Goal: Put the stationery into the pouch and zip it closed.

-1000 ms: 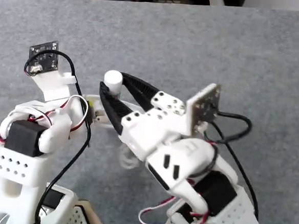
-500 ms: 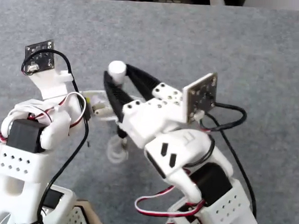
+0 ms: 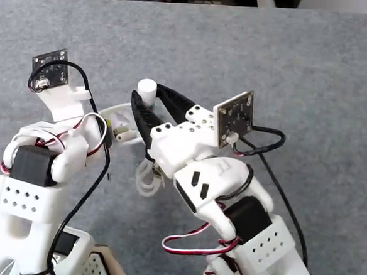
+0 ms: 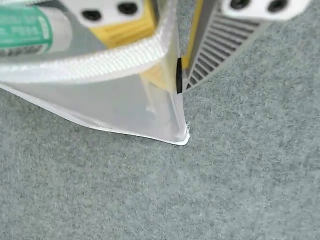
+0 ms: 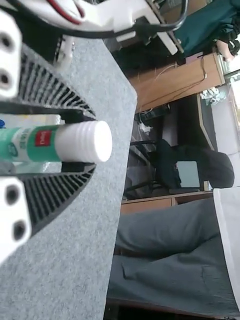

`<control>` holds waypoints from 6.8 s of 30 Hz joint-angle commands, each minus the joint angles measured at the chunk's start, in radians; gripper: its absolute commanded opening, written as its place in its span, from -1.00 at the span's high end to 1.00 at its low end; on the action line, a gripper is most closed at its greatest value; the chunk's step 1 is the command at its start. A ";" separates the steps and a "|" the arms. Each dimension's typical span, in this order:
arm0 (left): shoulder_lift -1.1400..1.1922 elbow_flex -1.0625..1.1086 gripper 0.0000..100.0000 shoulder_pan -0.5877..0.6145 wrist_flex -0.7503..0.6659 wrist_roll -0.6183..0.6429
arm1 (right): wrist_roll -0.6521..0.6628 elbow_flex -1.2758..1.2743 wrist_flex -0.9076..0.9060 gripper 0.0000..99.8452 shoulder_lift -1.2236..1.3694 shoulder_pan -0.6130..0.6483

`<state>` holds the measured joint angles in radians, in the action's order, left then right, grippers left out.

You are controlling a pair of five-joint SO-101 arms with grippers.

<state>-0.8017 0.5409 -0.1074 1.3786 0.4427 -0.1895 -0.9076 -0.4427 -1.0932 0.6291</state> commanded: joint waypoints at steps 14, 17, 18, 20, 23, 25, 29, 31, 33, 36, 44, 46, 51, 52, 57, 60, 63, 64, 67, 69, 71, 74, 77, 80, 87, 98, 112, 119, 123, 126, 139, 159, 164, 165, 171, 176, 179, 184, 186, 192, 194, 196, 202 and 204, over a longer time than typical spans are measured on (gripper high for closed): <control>0.038 0.036 0.94 0.021 0.003 -0.003 | 0.143 0.038 -0.069 0.49 0.013 -0.009; 0.038 0.036 0.94 0.021 0.003 -0.003 | 0.144 0.039 -0.069 0.49 0.013 -0.009; 0.038 0.036 0.94 0.021 0.003 -0.003 | 0.144 0.039 -0.069 0.49 0.013 -0.009; 0.038 0.036 0.94 0.021 0.003 -0.003 | 0.144 0.039 -0.069 0.49 0.013 -0.009; 0.038 0.036 0.94 0.021 0.003 -0.003 | 0.144 0.064 -0.069 0.49 0.013 -0.009; 0.038 0.036 0.94 0.021 0.003 -0.003 | 0.144 0.093 -0.069 0.49 0.013 -0.011; 0.038 0.036 0.94 0.021 0.003 -0.003 | 0.144 0.150 -0.069 0.49 0.013 -0.011; 0.038 0.036 0.94 0.021 0.003 -0.003 | 0.140 0.185 -0.074 0.49 0.013 -0.009; 0.038 0.036 0.94 0.021 0.003 -0.003 | 0.138 0.213 -0.075 0.49 0.013 -0.009; 0.038 0.027 0.94 0.021 0.006 -0.003 | 0.138 0.217 -0.077 0.49 0.013 -0.009; 0.038 -0.130 0.94 0.021 0.115 -0.003 | 0.138 0.255 -0.284 0.49 0.012 -0.071; 0.038 -0.228 0.94 0.019 0.186 -0.003 | 0.138 0.274 -0.308 0.49 0.010 -0.112; 0.040 -0.484 0.94 -0.081 0.381 -0.002 | 0.137 0.320 -0.371 0.49 0.007 -0.173; 0.038 -0.522 0.95 -0.101 0.384 0.000 | 0.137 0.328 -0.393 0.49 0.007 -0.176; 0.028 -0.627 0.95 -0.137 0.384 0.020 | 0.064 0.377 -0.529 0.49 0.005 -0.178; 0.028 -0.627 0.95 -0.139 0.384 0.044 | 0.041 0.423 -0.646 0.49 0.005 -0.178; 0.026 -0.581 0.95 -0.136 0.384 0.046 | 0.043 0.460 -0.778 0.49 0.005 -0.178; 0.029 -0.541 0.95 -0.131 0.384 0.043 | 0.044 0.467 -0.818 0.49 0.005 -0.178; 0.037 -0.383 0.95 -0.128 0.382 0.028 | 0.044 0.475 -0.907 0.49 0.005 -0.178; 0.038 -0.300 0.95 -0.128 0.377 -0.014 | 0.044 0.475 -0.951 0.49 0.005 -0.178; 0.038 -0.246 0.95 -0.119 0.351 -0.028 | 0.044 0.475 -0.987 0.49 0.005 -0.178; 0.040 -0.199 0.94 -0.053 0.293 -0.031 | 0.043 0.475 -1.022 0.49 0.005 -0.178; 0.040 -0.120 0.94 -0.007 0.206 -0.031 | 0.043 0.475 -1.046 0.49 0.005 -0.178; 0.040 -0.058 0.94 0.010 0.138 -0.031 | 0.040 0.475 -1.054 0.49 0.005 -0.178; 0.040 -0.042 0.94 0.012 0.044 -0.031 | 0.040 0.473 -1.056 0.49 0.008 -0.178; 0.276 -0.005 0.94 0.010 -0.169 -0.026 | 0.038 0.467 -1.077 0.49 0.013 -0.180; 0.770 -0.371 0.94 0.008 -0.048 0.037 | 0.038 0.383 -1.068 0.49 0.012 -0.233; 0.948 -0.607 0.95 -0.007 0.195 0.040 | 0.038 0.381 -1.033 0.49 0.013 -0.233; 0.961 -0.668 0.95 0.015 0.233 0.037 | 0.038 0.381 -1.028 0.49 0.013 -0.233; 0.941 -0.676 0.95 0.087 0.230 0.038 | 0.038 0.380 -1.028 0.49 0.013 -0.233; 0.781 -0.467 0.95 0.061 0.222 -0.117 | 0.038 0.380 -1.026 0.49 0.013 -0.232; 0.667 -0.450 0.95 0.021 0.292 -0.118 | 0.161 0.366 -0.649 0.49 0.025 -0.226; 0.667 -0.450 0.95 0.021 0.307 -0.118 | 0.385 0.312 -0.684 0.49 0.085 -0.226; 0.667 -0.450 0.95 0.021 0.307 -0.118 | 0.419 0.306 -0.695 0.49 0.094 -0.226; 0.672 -0.450 0.95 0.021 0.307 -0.118 | 0.643 0.337 -0.747 0.49 0.111 -0.226; 0.675 -0.449 0.95 0.021 0.308 -0.118 | 0.749 0.340 -0.741 0.49 0.111 -0.226; 0.677 -0.447 0.95 0.010 0.308 -0.118 | 0.752 0.340 -0.741 0.49 0.111 -0.190; 0.677 -0.410 0.95 -0.073 0.331 -0.210 | 0.752 0.340 -0.743 0.49 0.113 -0.101; 0.677 -0.400 0.95 -0.085 0.334 -0.210 | 0.752 0.340 -0.743 0.49 0.127 -0.098; 0.677 -0.400 0.95 -0.081 0.334 -0.216 | 0.827 0.338 -0.741 0.49 0.168 -0.097; 0.677 -0.400 0.95 -0.081 0.334 -0.216 | 0.827 0.338 -0.741 0.49 0.173 -0.098; 0.677 -0.400 0.95 -0.081 0.334 -0.216 | 0.827 0.334 -0.741 0.49 0.174 -0.100; 0.677 -0.401 0.95 -0.081 0.334 -0.216 | 0.827 0.332 -0.703 0.84 0.174 -0.103; 0.674 -0.401 0.95 -0.081 0.336 -0.216 | 0.825 0.332 -0.683 0.98 0.174 -0.103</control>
<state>-0.1603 0.0100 -0.1765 1.6763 0.2355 0.6283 -0.6053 -1.1638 -0.9214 0.5155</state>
